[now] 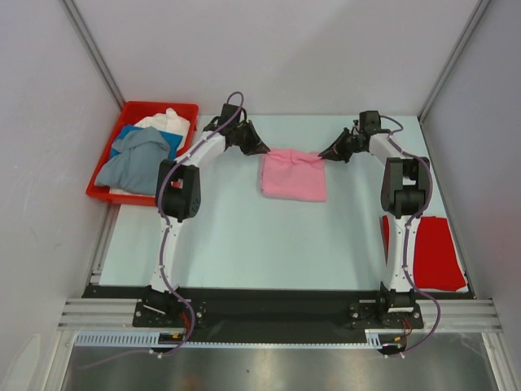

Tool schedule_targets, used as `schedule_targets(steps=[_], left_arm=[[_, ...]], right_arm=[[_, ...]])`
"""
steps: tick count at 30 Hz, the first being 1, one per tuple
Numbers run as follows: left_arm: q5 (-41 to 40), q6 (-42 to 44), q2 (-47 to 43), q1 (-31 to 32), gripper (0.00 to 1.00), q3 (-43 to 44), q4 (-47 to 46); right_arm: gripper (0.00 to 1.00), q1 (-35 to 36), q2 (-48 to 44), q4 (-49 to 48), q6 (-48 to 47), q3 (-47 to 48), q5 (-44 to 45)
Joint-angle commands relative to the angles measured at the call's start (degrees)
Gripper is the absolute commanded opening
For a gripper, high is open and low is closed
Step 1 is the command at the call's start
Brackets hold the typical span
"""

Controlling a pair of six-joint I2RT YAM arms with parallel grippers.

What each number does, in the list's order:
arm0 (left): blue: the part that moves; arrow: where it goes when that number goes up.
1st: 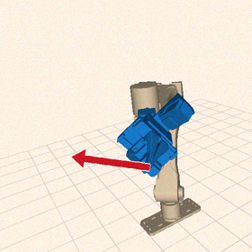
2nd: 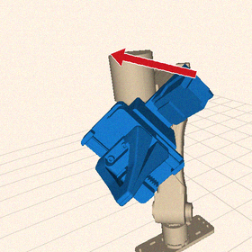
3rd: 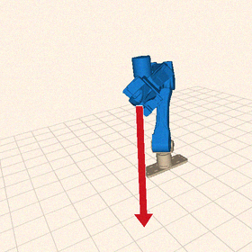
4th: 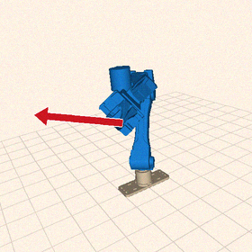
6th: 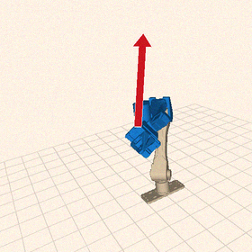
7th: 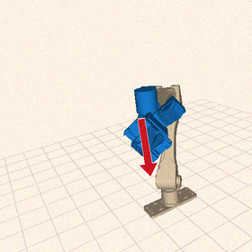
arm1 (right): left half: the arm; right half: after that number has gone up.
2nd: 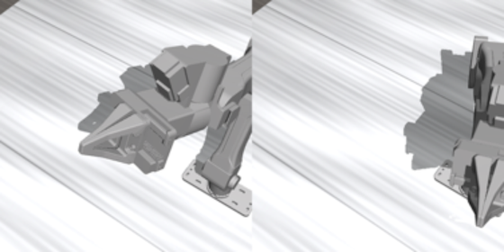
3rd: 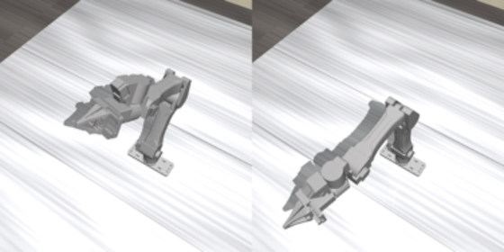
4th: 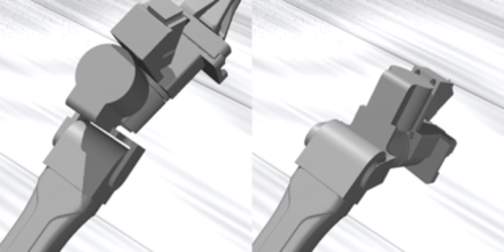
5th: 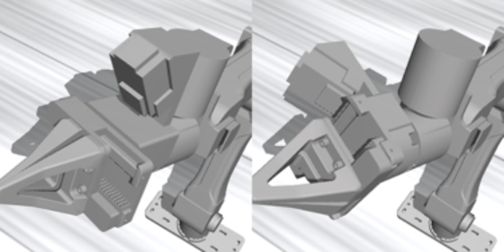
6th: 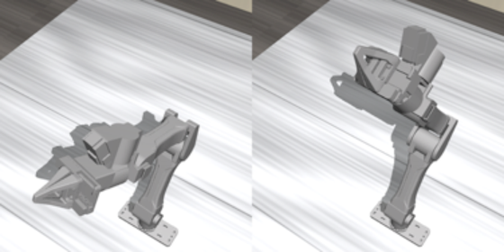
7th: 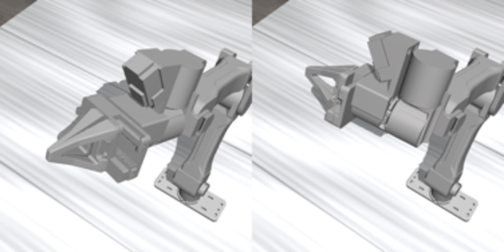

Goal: Fold and stack the t-shirts
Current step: Fold the tshirt

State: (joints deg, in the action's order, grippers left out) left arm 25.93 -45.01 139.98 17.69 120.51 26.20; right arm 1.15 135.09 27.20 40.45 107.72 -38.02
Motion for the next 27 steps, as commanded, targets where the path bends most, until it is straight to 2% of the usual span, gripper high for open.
schedule_targets(steps=[1,3,5,6,7,8,9,10,12,13,15,16,18,20,23,24,26,27], left_arm=[[0.0,-0.7,0.6,-1.1,0.00,3.6,-2.0],[-0.1,-0.8,0.8,-1.3,0.00,3.7,-2.5],[-0.4,-1.1,1.9,-1.5,0.06,4.6,-2.6],[-0.7,-1.0,2.2,-1.7,0.22,5.1,-2.4],[-2.0,-0.1,2.6,-1.7,0.25,6.0,-2.0],[-3.2,0.9,3.1,-1.7,0.30,8.5,0.2],[-4.1,1.8,3.1,-1.7,0.41,9.9,1.7],[-6.6,3.9,2.8,-1.8,0.46,12.4,4.3],[-8.9,7.4,-1.0,-1.5,0.57,13.1,5.8],[-9.8,8.4,-2.9,-1.3,0.57,11.3,5.6],[-8.4,9.4,-8.5,-0.8,0.55,8.1,4.6],[-7.1,9.2,-10.2,-0.6,0.52,3.4,2.5],[-2.1,7.8,-15.1,1.0,0.43,-2.8,-1.0],[1.3,6.9,-17.5,3.4,0.33,-10.9,-5.4],[3.4,4.2,-20.7,6.5,0.24,-21.6,-13.1],[4.3,2.8,-21.2,7.2,0.20,-24.0,-15.2],[4.5,2.1,-22.2,8.5,0.16,-28.5,-18.5],[5.6,1.9,-22.1,8.8,0.15,-29.3,-19.4]], right_arm=[[0.04,-0.5,0.5,-2.9,1.8,3.9,-0.7],[0.05,-0.6,1.1,-3.8,2.4,4.4,-0.7],[0.07,-0.7,2.4,-5.0,3.6,5.6,-0.7],[0.11,-0.7,2.9,-5.1,3.8,6.1,-0.4],[0.21,-0.7,3.3,-5.7,4.2,6.8,-0.1],[0.23,-0.7,3.8,-6.2,4.3,7.1,0.1],[0.25,-2.3,4.0,-6.9,4.5,7.1,0.5],[0.33,-2.8,3.9,-7.6,4.7,7.4,0.4],[0.40,-3.6,2.3,-7.8,3.8,8.1,-0.6],[0.47,-3.6,1.4,-4.2,1.4,9.9,-0.4],[0.50,-3.6,-1.6,1.9,-6.8,11.4,0.8],[0.52,-3.6,-3.1,4.5,-8.4,10.7,0.7],[0.53,-3.0,-9.2,3.6,-11.1,3.7,-0.6],[0.54,-2.2,-13.4,-2.9,-11.2,-6.0,-2.4],[0.48,-1.3,-17.0,-15.4,-4.9,-14.8,-7.5],[0.43,-1.3,-17.1,-20.6,-1.5,-18.6,-10.1],[0.35,1.3,-15.8,-24.2,0.7,-20.3,-13.1],[0.26,1.8,-15.1,-27.3,1.8,-21.1,-13.7]])
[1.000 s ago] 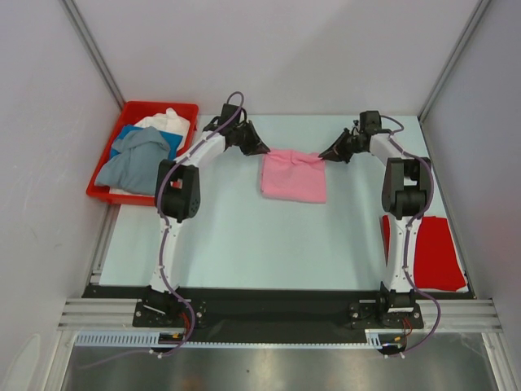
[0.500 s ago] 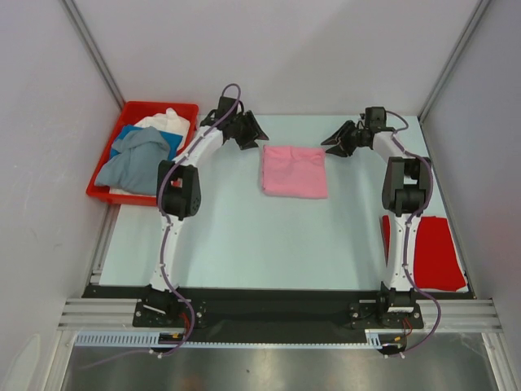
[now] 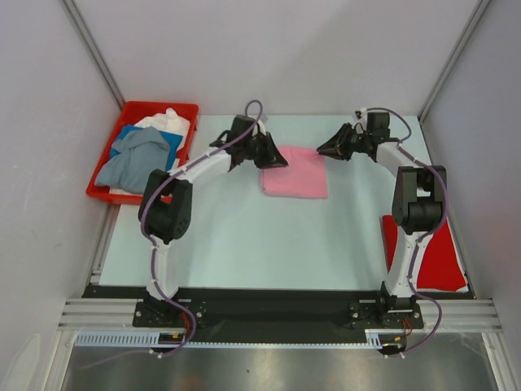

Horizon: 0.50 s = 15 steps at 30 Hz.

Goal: Fold and stack the t-shirts
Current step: Fold the tshirt

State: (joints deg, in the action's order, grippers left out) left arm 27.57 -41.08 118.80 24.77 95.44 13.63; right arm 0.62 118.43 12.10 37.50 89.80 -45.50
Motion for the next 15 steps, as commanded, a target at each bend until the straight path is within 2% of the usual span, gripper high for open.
schedule_targets(steps=[1,4,9,15], left_arm=[[4.5,-2.0,-0.5,1.9,0.14,-5.3,-7.9],[5.1,-0.8,0.1,2.4,0.13,-7.5,-9.1],[3.5,1.4,2.3,1.1,0.10,-9.2,-9.0],[3.8,2.4,4.0,-0.5,0.10,-11.1,-9.8]], right_arm=[[0.21,3.1,2.7,-15.2,6.7,-3.4,-6.5],[0.15,4.2,6.6,-21.7,10.6,-2.6,-7.5],[0.11,4.6,13.7,-35.9,18.8,-0.9,-8.1],[0.10,4.8,22.4,-40.3,22.0,5.2,-5.3]])
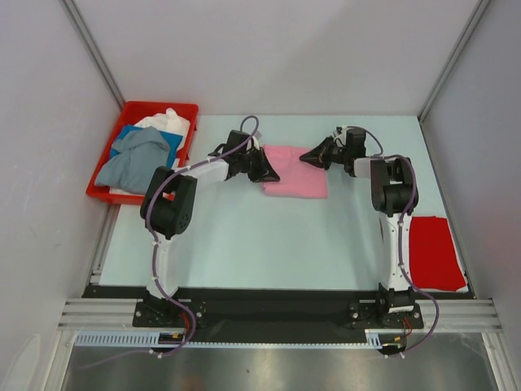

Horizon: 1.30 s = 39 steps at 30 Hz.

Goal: Fold and stack the t-shirts
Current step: Fold the tshirt

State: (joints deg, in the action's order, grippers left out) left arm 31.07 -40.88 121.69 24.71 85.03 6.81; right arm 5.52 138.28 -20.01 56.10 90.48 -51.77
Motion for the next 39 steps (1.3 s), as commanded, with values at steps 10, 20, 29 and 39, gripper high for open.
schedule_targets(steps=[10,20,29,39], left_arm=[[-2.2,6.3,3.5,-1.3,0.07,-2.8,1.4],[1.2,9.8,0.2,-3.1,0.29,1.2,4.0],[6.9,1.9,9.5,-6.2,0.34,16.5,-1.9],[10.0,-9.2,24.9,-9.6,0.31,27.7,-10.7]], right_arm=[[0.12,-0.8,6.5,-0.4,3.8,11.3,11.6],[0.11,-2.6,9.8,12.6,1.1,23.2,14.0],[0.21,-3.1,-3.9,29.4,-10.8,23.2,11.7],[0.27,0.2,-4.9,10.4,-1.7,5.8,8.8]])
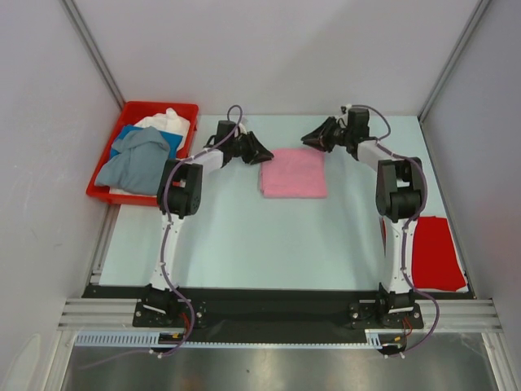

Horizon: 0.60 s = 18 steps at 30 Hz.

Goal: Fold and stack the t-shirts
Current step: Fold the tshirt

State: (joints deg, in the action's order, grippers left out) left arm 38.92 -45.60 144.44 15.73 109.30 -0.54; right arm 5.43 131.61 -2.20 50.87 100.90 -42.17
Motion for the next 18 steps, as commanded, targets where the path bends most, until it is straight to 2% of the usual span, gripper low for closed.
schedule_targets(steps=[1,6,10,13,15,18], left_arm=[[1.9,-5.1,2.7,-0.7,0.31,3.7,-3.6],[0.8,-7.6,3.9,-1.6,0.31,2.9,-5.6],[1.0,-6.5,4.3,-2.3,0.31,3.4,-4.1],[0.6,-1.8,3.4,-2.4,0.31,5.4,2.3],[1.2,0.5,0.9,-2.4,0.35,6.5,6.0],[1.5,3.1,-5.6,-2.1,0.44,3.5,8.0]], right_arm=[[0.26,0.0,2.4,-9.0,4.0,-5.5,-0.1],[0.24,-2.4,9.8,-14.8,5.0,-6.0,2.2],[0.21,-5.0,12.1,-14.9,4.6,-4.8,3.7],[0.22,-6.6,11.7,-9.9,1.8,-0.7,2.4],[0.22,-6.9,10.7,-5.0,0.6,1.5,1.6],[0.23,-6.7,6.7,1.8,-3.0,4.7,-1.0]])
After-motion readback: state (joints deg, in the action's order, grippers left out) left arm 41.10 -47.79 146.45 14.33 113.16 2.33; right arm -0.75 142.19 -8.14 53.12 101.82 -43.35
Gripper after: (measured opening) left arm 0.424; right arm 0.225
